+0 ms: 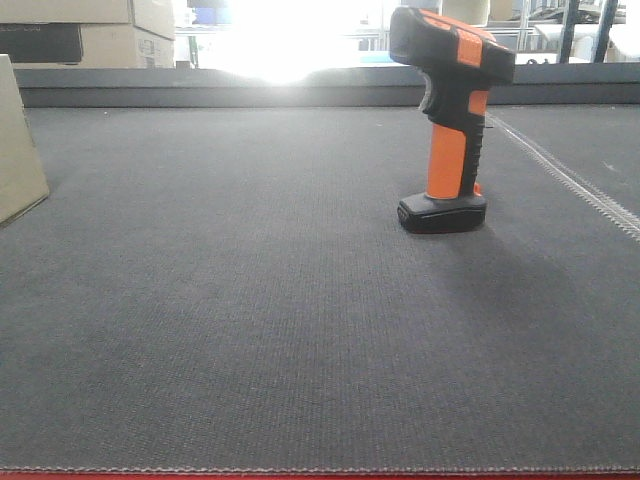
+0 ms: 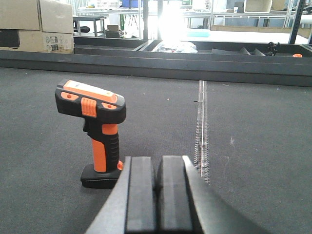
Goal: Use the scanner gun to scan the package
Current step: 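Place the tan box on the belt and open the left gripper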
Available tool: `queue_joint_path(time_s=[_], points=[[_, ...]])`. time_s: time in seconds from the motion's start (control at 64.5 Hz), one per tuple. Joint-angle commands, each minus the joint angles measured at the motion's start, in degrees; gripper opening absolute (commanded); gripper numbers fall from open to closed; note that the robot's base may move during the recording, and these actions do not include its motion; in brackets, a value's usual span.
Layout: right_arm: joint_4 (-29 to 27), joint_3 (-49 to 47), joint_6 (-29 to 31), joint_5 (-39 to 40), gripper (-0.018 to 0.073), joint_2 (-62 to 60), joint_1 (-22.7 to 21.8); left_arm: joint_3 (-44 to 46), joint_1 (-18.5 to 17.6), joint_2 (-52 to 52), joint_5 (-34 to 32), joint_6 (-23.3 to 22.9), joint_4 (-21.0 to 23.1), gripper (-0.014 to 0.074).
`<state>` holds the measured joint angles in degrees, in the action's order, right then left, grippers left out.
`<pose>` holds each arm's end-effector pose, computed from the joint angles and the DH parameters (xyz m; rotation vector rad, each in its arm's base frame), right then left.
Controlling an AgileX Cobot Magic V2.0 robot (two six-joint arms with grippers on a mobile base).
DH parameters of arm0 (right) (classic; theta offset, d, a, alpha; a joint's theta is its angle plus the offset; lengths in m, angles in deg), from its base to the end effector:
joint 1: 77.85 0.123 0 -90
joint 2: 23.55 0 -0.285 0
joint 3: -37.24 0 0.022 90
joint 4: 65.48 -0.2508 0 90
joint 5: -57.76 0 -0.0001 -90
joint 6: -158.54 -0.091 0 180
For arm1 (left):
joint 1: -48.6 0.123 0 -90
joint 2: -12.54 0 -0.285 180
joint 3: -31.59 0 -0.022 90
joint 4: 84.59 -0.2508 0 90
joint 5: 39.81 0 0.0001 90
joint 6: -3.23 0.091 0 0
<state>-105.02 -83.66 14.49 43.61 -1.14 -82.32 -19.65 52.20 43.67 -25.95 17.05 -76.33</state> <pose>0.0720 0.0086 0.2864 -0.0194 1.6150 0.1026 0.0921 0.0026 0.3157 0.0581 1.6769 0.0948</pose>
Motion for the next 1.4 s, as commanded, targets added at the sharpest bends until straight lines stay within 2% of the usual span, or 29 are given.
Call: queue_joint_path(time_s=[0.0,0.186,0.233,0.294,0.372,0.434,0.806,0.883,0.946,0.992,1.379], points=[[0.5,0.1,0.0,0.7,-0.0153,-0.3,-0.2,0.0,-0.3,-0.3,-1.4,0.1,0.5,-0.0111],[0.5,0.1,0.0,0.7,-0.0153,-0.3,-0.2,0.0,-0.3,-0.3,-1.4,0.1,1.6,-0.0111],[0.5,0.1,0.0,0.7,-0.0153,-0.3,-0.2,0.0,-0.4,-0.5,-1.4,-1.2,1.5,-0.0111],[0.5,0.1,0.0,0.7,-0.0153,-0.3,-0.2,-0.3,-0.9,-1.6,-1.2,-3.6,-1.2,-0.0111],[0.5,0.1,0.0,0.7,-0.0153,-0.3,-0.2,-1.1,-1.6,-3.7,-1.3,-10.1,-8.3,-0.0111],[0.5,0.1,0.0,0.7,-0.0153,-0.3,-0.2,-2.5,-2.3,-5.7,-1.6,-13.3,-10.5,-0.0111],[0.5,0.1,0.0,0.7,-0.0153,-0.3,-0.2,-21.9,-2.3,-23.3,-10.1,-13.4,-10.0,-0.0111],[0.5,0.1,0.0,0.7,-0.0153,-0.3,-0.2,-25.9,-2.3,-23.3,-12.2,-13.4,-10.0,-0.0111],[0.5,0.1,0.0,0.6,-0.0153,-0.5,-0.2,-26.0,-2.3,-23.3,-14.6,-13.4,-10.0,-0.0111],[0.5,0.1,0.0,0.6,-0.0153,-0.5,-0.2,-26.0,-2.3,-23.3,-12.6,-13.4,-10.0,-0.0111],[0.5,0.1,0.0,0.5,-0.0153,-0.5,-0.2,-26.0,-2.3,-23.3,-13.5,-13.4,-10.0,-0.0111]])
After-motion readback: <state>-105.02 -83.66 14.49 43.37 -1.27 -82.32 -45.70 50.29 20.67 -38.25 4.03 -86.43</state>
